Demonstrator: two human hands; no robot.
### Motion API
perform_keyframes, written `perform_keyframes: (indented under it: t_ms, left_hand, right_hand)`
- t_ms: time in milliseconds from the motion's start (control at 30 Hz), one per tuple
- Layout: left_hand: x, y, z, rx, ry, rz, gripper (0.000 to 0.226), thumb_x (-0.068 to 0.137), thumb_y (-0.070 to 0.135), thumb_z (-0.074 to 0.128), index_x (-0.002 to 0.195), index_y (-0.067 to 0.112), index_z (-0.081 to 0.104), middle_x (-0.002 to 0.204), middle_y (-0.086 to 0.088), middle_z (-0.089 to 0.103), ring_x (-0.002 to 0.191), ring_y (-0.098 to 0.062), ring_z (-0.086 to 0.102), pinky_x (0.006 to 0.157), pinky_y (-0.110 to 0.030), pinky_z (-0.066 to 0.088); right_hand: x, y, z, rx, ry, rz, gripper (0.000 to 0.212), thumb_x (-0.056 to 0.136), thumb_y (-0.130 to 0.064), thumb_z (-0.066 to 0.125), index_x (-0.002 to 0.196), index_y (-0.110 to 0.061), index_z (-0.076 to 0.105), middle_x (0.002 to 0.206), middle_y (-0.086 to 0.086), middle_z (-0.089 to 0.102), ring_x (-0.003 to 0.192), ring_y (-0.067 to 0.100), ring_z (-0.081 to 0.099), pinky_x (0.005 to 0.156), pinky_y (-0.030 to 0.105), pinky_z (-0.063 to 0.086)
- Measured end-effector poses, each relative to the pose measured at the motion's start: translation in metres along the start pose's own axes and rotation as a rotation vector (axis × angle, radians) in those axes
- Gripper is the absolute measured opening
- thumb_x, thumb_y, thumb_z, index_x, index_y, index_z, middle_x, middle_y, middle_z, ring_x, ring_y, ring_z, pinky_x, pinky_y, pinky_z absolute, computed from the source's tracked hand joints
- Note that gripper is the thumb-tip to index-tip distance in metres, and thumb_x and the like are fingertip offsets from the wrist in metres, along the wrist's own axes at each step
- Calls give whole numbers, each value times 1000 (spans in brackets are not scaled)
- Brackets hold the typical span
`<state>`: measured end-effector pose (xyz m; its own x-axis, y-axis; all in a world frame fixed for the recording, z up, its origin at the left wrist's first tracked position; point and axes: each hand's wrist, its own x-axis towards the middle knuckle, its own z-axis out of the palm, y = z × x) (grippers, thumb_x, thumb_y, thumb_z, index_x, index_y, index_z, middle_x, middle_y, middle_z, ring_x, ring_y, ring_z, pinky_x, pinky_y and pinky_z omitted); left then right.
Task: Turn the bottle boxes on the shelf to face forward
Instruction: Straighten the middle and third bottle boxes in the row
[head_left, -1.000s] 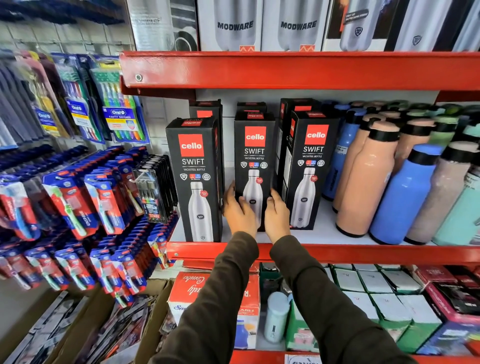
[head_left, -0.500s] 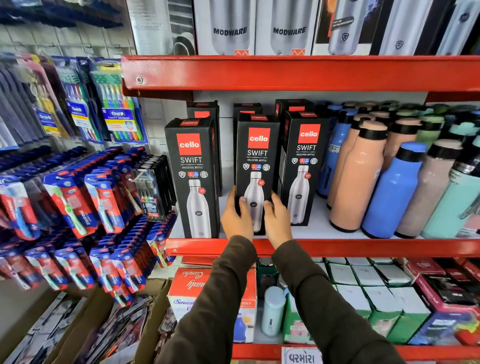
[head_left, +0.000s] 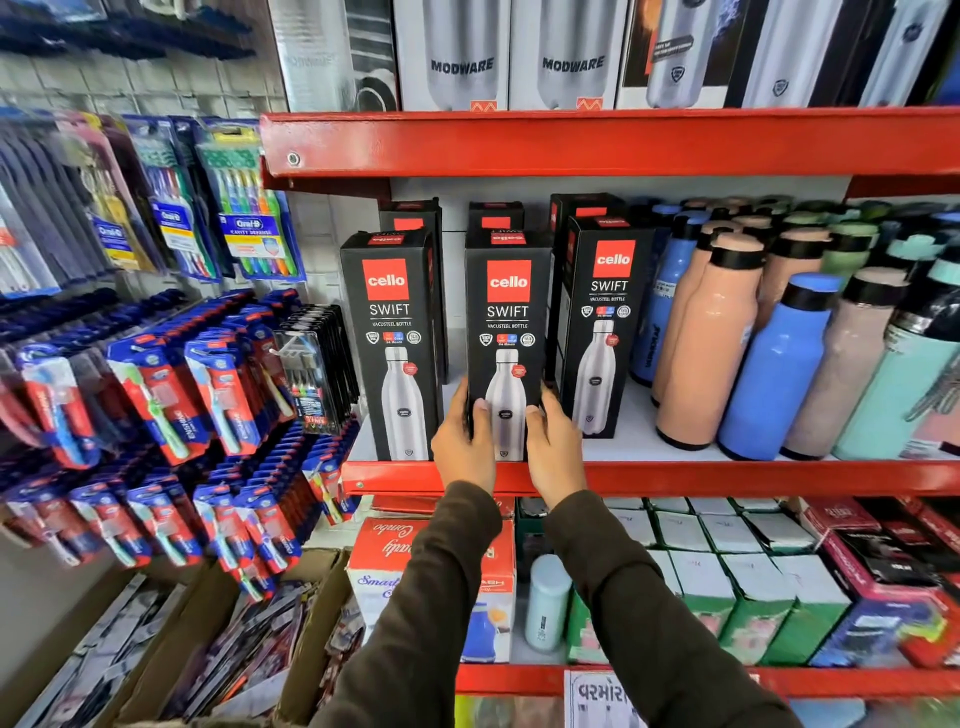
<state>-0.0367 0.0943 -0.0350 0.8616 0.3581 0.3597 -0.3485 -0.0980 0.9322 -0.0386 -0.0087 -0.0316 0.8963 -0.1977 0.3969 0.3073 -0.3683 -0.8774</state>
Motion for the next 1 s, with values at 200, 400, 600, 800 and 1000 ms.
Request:
perform_keyframes:
  t_ms: [200, 400, 600, 800, 1000]
  left_hand:
    - [7, -1, -3, 38, -5, 27, 41, 96, 26, 55, 136, 18, 53, 104, 18, 56, 83, 31, 51, 76, 7, 35]
    - [1, 6, -2, -52, 42, 2, 37, 95, 24, 59, 131, 19, 57, 116, 13, 58, 103, 4, 60, 81, 4, 42]
    - [-18, 15, 9, 29, 216, 229, 36, 95, 23, 55, 129, 31, 51, 129, 8, 51, 121, -6, 48, 106, -37, 43]
    - [-33, 38, 52, 66, 118, 489, 38, 96, 18, 46, 133, 28, 48, 132, 9, 48, 130, -10, 43, 109, -43, 36]
    - [-34, 55, 103, 39, -188, 529, 47, 102, 13, 37, 149, 14, 30, 155, 1, 32, 146, -9, 27, 119, -23, 22]
  right_hand:
    - [1, -1, -1, -43, -13, 9, 46, 104, -24, 37, 149, -13, 34, 150, 10, 45, 139, 24, 40, 109, 24, 26]
    - [-3, 0, -7, 15, 33, -1, 42, 101, -26, 48, 141, -13, 47, 139, 9, 57, 121, 11, 53, 95, 9, 34]
    - [-2, 8, -32, 141, 220, -57, 26, 96, -22, 58, 122, -19, 62, 125, 5, 59, 103, 10, 60, 80, 2, 43]
    - [17, 8, -76, 137, 354, -155, 31, 97, -14, 53, 128, -15, 57, 129, 4, 51, 122, 18, 54, 105, 36, 45]
    - [45, 18, -104, 75, 288, -116, 43, 100, -16, 49, 142, -9, 44, 146, 11, 45, 137, 22, 42, 116, 40, 33]
